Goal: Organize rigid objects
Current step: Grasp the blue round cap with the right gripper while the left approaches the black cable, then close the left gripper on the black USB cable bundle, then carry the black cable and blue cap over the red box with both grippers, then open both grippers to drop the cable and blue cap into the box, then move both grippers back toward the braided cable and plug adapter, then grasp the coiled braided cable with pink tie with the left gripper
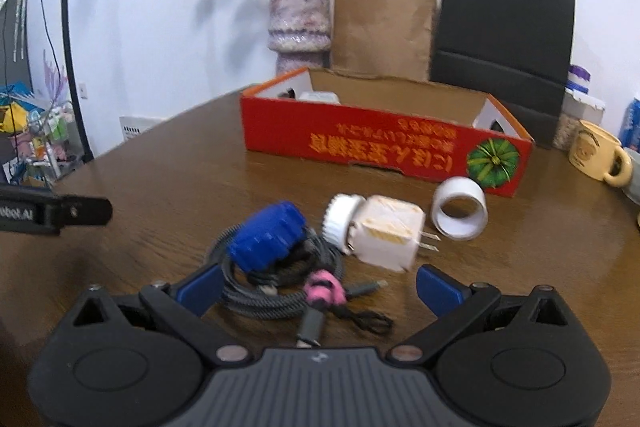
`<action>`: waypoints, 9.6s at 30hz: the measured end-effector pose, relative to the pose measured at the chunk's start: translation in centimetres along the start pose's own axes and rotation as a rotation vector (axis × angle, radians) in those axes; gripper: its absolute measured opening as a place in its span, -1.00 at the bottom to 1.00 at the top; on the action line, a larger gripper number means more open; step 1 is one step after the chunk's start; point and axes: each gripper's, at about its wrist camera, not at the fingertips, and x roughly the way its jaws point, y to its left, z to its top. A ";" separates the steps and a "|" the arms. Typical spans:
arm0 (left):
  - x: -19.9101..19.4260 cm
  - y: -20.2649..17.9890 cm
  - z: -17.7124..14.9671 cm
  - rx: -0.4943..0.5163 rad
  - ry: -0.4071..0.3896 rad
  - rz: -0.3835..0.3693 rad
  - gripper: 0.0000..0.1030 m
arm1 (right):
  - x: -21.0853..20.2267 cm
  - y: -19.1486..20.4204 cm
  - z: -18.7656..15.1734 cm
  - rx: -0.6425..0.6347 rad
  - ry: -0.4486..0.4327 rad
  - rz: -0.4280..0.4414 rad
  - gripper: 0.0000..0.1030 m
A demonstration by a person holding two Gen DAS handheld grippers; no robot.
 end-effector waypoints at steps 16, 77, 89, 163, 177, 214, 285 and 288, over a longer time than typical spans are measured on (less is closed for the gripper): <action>-0.6 0.0 0.1 0.009 -0.012 0.008 1.00 | 2.0 2.4 1.8 -0.071 -0.044 0.053 -0.12; 5.1 -14.8 -0.4 0.191 0.096 -0.171 -0.26 | -4.6 -10.9 -1.0 0.129 -0.233 -0.011 -0.12; 2.3 -14.1 0.7 0.138 0.006 -0.178 -0.27 | -4.3 -10.6 -1.0 0.131 -0.233 -0.028 -0.12; 21.9 -15.7 19.9 0.022 -0.044 -0.044 -0.27 | 16.3 -16.3 16.1 0.117 -0.193 -0.049 -0.12; 22.3 -15.7 19.6 0.044 -0.021 -0.030 -0.17 | 17.5 -16.7 15.4 0.128 -0.140 -0.062 -0.11; 13.7 -14.9 17.1 0.045 -0.074 -0.037 1.00 | 11.7 -15.9 13.8 0.106 -0.106 -0.145 1.00; 6.4 -16.3 -0.4 0.191 0.196 -0.097 1.00 | -3.0 -13.2 -2.9 0.216 -0.056 -0.206 1.00; 6.5 -16.3 -0.6 0.189 0.177 -0.096 1.00 | -3.0 -13.1 -2.9 0.212 -0.055 -0.201 1.00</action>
